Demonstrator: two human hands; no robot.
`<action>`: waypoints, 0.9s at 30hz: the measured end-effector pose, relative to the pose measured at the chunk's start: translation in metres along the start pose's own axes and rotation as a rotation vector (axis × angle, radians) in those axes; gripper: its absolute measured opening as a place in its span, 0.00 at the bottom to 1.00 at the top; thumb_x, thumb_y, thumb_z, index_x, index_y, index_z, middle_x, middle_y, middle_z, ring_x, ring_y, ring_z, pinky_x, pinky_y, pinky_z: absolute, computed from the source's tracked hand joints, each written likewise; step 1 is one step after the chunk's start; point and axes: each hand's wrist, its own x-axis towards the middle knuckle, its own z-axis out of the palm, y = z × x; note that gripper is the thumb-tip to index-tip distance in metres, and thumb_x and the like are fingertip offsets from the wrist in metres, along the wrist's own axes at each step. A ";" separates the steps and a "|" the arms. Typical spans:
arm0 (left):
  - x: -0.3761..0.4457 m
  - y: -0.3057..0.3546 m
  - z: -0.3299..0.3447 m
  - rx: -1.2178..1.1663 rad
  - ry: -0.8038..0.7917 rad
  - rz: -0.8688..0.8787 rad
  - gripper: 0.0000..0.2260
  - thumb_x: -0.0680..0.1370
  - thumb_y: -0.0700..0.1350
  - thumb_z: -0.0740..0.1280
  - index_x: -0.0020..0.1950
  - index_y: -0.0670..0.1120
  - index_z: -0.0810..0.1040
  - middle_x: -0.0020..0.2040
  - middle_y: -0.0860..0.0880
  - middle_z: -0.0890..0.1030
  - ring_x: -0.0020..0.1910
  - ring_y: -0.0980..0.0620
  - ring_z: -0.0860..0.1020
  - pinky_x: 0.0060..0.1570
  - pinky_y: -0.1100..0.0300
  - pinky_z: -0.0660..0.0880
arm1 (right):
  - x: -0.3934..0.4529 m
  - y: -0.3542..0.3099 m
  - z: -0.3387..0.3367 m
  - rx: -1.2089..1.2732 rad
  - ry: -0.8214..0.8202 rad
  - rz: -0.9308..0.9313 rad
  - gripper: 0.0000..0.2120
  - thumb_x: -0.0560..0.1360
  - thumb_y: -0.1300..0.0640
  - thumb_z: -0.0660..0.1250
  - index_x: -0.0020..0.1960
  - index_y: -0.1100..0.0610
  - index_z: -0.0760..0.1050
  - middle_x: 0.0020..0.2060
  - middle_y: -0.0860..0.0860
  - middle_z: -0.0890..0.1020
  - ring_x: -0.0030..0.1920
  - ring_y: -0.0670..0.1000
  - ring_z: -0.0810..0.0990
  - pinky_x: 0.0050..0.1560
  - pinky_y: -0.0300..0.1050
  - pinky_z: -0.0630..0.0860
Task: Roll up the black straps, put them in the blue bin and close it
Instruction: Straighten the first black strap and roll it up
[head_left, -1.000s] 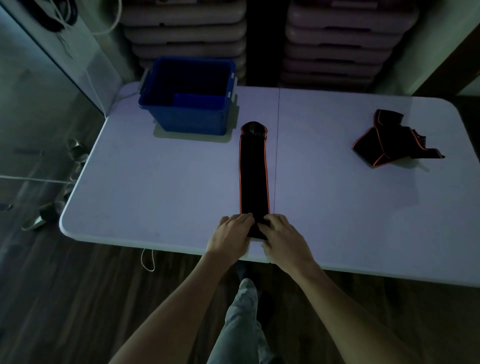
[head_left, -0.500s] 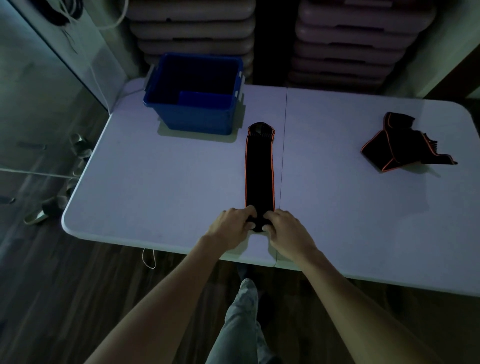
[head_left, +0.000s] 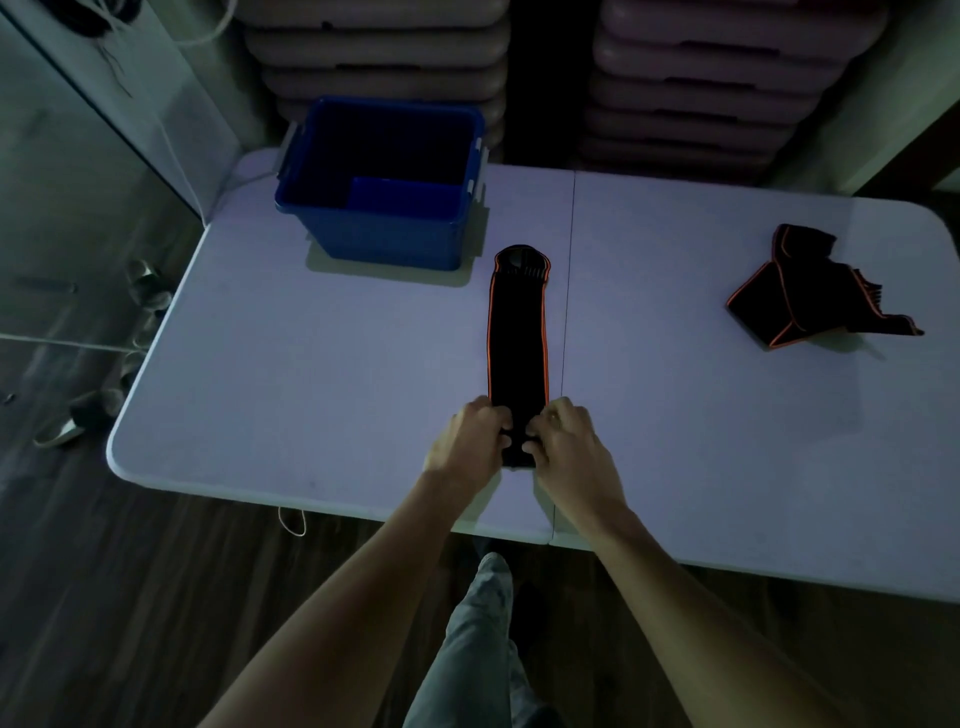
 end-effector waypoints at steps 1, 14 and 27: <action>0.000 0.000 0.000 0.010 0.003 0.001 0.09 0.78 0.37 0.64 0.54 0.41 0.81 0.52 0.43 0.77 0.45 0.43 0.79 0.46 0.49 0.78 | -0.002 0.002 0.002 -0.041 -0.009 -0.060 0.08 0.75 0.59 0.70 0.53 0.59 0.78 0.56 0.53 0.76 0.58 0.53 0.75 0.50 0.47 0.81; -0.002 -0.010 -0.012 0.404 -0.092 0.263 0.22 0.73 0.50 0.65 0.67 0.47 0.75 0.70 0.48 0.68 0.72 0.49 0.63 0.62 0.51 0.71 | -0.001 0.009 -0.002 -0.210 -0.131 -0.151 0.18 0.73 0.53 0.72 0.59 0.60 0.79 0.61 0.54 0.80 0.66 0.54 0.74 0.66 0.48 0.73; 0.027 -0.004 -0.027 0.220 -0.101 0.139 0.13 0.78 0.51 0.65 0.59 0.45 0.75 0.55 0.46 0.80 0.58 0.46 0.75 0.53 0.53 0.70 | 0.041 0.002 -0.024 -0.118 -0.280 0.053 0.11 0.78 0.54 0.63 0.58 0.58 0.75 0.54 0.54 0.74 0.58 0.55 0.72 0.48 0.48 0.72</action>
